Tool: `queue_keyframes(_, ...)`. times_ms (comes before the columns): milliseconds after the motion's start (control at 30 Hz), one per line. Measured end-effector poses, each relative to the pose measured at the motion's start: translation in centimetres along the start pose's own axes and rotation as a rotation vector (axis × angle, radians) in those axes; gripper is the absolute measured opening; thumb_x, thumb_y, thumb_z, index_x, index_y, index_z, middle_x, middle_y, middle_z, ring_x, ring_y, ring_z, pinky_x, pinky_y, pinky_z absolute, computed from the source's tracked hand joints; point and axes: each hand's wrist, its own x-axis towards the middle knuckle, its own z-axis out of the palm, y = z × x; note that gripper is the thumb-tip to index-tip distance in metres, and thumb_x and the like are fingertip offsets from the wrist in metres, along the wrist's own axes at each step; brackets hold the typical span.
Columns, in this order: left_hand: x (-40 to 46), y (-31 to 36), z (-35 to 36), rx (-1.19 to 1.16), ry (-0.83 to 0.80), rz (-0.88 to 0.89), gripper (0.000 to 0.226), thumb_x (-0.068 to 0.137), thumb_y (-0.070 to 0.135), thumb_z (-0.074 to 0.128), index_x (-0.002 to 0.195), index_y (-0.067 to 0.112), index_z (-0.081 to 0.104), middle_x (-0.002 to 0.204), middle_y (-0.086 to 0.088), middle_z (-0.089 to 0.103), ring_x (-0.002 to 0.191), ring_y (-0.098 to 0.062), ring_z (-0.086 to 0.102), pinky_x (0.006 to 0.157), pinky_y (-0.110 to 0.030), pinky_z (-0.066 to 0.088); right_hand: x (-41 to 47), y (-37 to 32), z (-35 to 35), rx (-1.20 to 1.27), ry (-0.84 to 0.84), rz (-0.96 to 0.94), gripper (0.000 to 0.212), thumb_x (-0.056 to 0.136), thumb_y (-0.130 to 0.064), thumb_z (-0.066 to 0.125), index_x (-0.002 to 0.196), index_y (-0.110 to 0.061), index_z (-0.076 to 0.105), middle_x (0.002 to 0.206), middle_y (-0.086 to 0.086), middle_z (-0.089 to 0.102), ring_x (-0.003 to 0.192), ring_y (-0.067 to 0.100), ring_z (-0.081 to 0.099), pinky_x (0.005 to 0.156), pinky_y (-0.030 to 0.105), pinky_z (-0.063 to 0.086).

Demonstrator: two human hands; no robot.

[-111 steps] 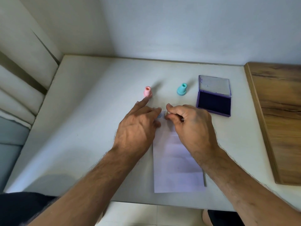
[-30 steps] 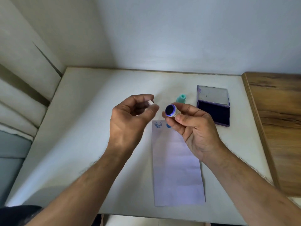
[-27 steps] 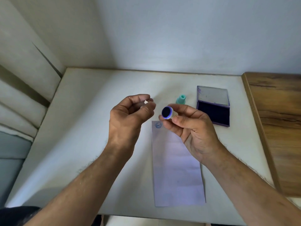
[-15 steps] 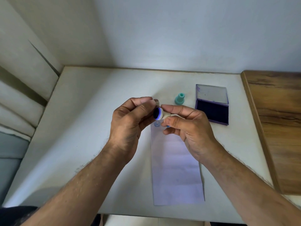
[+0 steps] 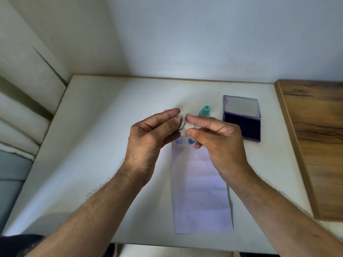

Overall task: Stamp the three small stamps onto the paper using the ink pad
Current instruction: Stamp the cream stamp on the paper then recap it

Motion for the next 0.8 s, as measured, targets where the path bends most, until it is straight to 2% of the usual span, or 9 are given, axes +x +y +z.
queue_keyframes(67,0.0,-0.1,0.0,0.009,0.005,-0.012,0.026,0.076,0.017,0.072,0.101,0.016,0.078,0.111,-0.013,0.073,0.099,-0.028,0.071,0.084,-0.033,0.056,-0.2,0.0,0.0,-0.165,0.039,-0.11,0.031,0.078,-0.008,0.079,0.098,-0.033,0.077,0.092,-0.011,0.077,0.077,0.007,0.068,0.069,0.023,0.056)
queue_keyframes(133,0.0,-0.1,-0.1,0.015,0.002,-0.029,0.027,0.076,0.016,0.071,0.103,0.014,0.077,0.106,-0.013,0.075,0.097,-0.027,0.071,0.082,-0.032,0.055,-0.4,0.1,0.0,-0.312,0.052,-0.264,0.031,0.079,-0.006,0.078,0.104,-0.024,0.076,0.1,-0.016,0.074,0.089,0.004,0.069,0.077,0.018,0.055)
queue_keyframes(233,0.1,-0.2,-0.2,0.028,-0.018,-0.061,0.028,0.083,0.012,0.07,0.11,0.008,0.074,0.101,-0.013,0.075,0.097,-0.028,0.071,0.081,-0.032,0.056,-0.5,0.3,-0.2,-0.477,0.067,-0.481,0.027,0.081,-0.002,0.076,0.107,-0.01,0.074,0.107,-0.006,0.072,0.102,0.001,0.067,0.083,0.016,0.054)
queue_keyframes(367,0.1,-0.2,-0.4,0.014,-0.064,-0.105,0.025,0.089,0.008,0.064,0.113,0.005,0.072,0.1,-0.015,0.075,0.098,-0.029,0.072,0.086,-0.038,0.056,-0.5,0.5,-0.4,-0.634,0.101,-0.656,0.02,0.086,-0.005,0.073,0.105,-0.008,0.075,0.108,0.0,0.073,0.102,0.008,0.069,0.084,0.021,0.056)
queue_keyframes(500,0.1,0.4,-0.5,-0.017,-0.095,-0.139,0.033,0.077,0.02,0.07,0.107,0.006,0.074,0.1,-0.014,0.075,0.097,-0.029,0.073,0.081,-0.034,0.058,-0.3,0.6,-0.6,-0.673,0.091,-0.695,0.02,0.087,-0.004,0.071,0.106,-0.008,0.076,0.107,0.003,0.074,0.098,0.011,0.07,0.08,0.02,0.055)
queue_keyframes(633,0.0,0.7,-0.7,-0.052,-0.107,-0.247,0.031,0.077,0.029,0.074,0.098,0.006,0.075,0.099,-0.014,0.075,0.093,-0.027,0.074,0.072,-0.028,0.058,-0.3,0.6,-0.7,-0.709,0.047,-0.712,0.023,0.088,-0.003,0.07,0.11,-0.009,0.074,0.106,0.001,0.073,0.094,0.009,0.068,0.079,0.015,0.052)
queue_keyframes(733,-0.1,0.8,-0.5,-0.082,-0.126,-0.325,0.031,0.077,0.036,0.073,0.094,0.011,0.078,0.096,-0.012,0.076,0.09,-0.022,0.075,0.069,-0.025,0.058,-0.3,0.5,-0.6,-0.664,0.046,-0.674,0.026,0.089,-0.006,0.069,0.114,-0.012,0.071,0.1,-0.015,0.067,0.079,-0.004,0.061,0.071,0.014,0.051)
queue_keyframes(800,-0.2,0.9,-0.4,-0.095,-0.129,-0.373,0.028,0.077,0.041,0.071,0.088,0.016,0.081,0.091,-0.01,0.077,0.087,-0.019,0.075,0.067,-0.024,0.058,-0.3,0.3,-0.6,-0.636,0.065,-0.637,0.025,0.089,-0.012,0.071,0.114,-0.014,0.07,0.093,-0.021,0.065,0.067,0.0,0.059,0.062,0.017,0.052)
